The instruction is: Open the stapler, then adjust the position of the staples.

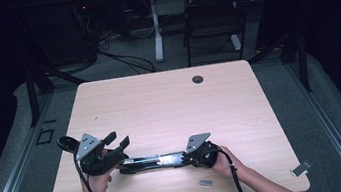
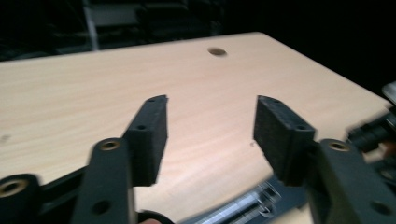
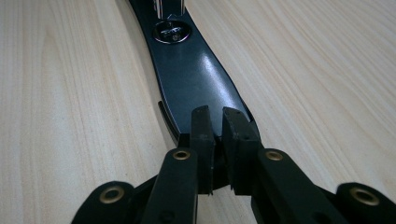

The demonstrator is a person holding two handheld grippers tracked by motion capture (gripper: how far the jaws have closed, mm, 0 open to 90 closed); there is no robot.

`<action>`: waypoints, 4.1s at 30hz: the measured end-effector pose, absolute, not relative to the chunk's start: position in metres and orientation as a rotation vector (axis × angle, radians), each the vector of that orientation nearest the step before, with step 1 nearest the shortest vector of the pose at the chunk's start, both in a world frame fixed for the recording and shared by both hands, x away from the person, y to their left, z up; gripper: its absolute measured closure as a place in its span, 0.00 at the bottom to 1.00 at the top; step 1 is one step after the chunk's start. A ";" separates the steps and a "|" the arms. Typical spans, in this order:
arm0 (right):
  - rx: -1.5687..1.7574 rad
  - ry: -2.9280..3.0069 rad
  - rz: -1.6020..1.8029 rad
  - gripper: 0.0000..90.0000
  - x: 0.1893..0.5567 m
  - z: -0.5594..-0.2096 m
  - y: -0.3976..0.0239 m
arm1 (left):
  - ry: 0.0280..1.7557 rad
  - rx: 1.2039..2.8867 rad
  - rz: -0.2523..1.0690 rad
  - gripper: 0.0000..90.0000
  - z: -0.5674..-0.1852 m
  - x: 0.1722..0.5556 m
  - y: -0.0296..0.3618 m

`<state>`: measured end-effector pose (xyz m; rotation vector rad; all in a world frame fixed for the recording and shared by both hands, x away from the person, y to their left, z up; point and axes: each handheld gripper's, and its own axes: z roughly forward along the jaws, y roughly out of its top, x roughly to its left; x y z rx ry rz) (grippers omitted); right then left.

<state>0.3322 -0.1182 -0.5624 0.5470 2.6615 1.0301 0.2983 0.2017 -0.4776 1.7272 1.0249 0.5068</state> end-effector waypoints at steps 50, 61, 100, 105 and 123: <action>0.711 2.734 0.754 0.17 0.333 -0.512 -0.130 | 0.832 2.130 0.240 0.00 -0.497 0.272 0.205; 0.636 2.862 0.661 0.17 0.332 -0.524 -0.120 | 0.840 2.164 0.228 0.00 -0.502 0.278 0.196; 0.506 3.133 0.345 0.81 0.300 -0.534 -0.098 | 0.783 2.293 0.241 0.00 -0.510 0.279 0.181; 0.493 3.137 0.307 0.82 0.300 -0.536 -0.096 | 0.787 2.301 0.237 0.00 -0.511 0.279 0.182; 0.461 3.115 0.257 0.86 0.299 -0.544 -0.094 | 0.792 2.311 0.224 0.00 -0.512 0.281 0.181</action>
